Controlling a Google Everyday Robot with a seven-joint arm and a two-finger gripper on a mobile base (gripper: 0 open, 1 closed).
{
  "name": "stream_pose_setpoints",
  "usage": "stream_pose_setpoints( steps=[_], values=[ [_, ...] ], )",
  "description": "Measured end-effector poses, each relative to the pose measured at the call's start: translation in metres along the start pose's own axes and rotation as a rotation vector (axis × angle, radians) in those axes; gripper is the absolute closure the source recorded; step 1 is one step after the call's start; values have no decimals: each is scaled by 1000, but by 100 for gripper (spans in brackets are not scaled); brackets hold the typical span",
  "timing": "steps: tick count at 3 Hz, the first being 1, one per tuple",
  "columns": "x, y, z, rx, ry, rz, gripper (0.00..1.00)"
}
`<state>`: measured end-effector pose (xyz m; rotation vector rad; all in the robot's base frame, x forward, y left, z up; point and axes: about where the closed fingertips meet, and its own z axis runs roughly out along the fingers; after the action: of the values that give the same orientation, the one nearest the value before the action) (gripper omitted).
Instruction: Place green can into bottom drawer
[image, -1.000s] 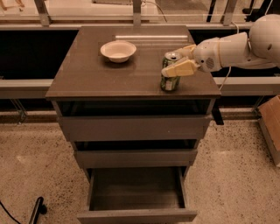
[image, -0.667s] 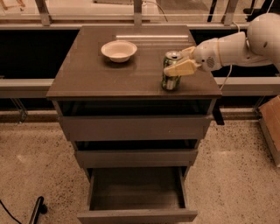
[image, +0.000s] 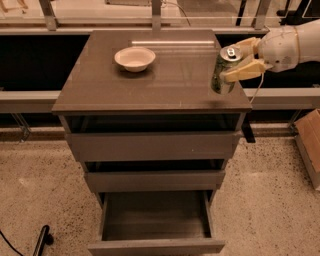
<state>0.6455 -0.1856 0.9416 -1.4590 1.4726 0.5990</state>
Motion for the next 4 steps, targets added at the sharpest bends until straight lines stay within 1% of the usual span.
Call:
stream_pose_setpoints(
  steps=[1, 2, 3, 4],
  values=[
    [-39, 46, -47, 8, -57, -137, 100],
    [-75, 89, -77, 101, -112, -125, 100],
    [-48, 116, -84, 107, -93, -51, 100],
    [-48, 115, -83, 104, -94, -53, 100]
  ],
)
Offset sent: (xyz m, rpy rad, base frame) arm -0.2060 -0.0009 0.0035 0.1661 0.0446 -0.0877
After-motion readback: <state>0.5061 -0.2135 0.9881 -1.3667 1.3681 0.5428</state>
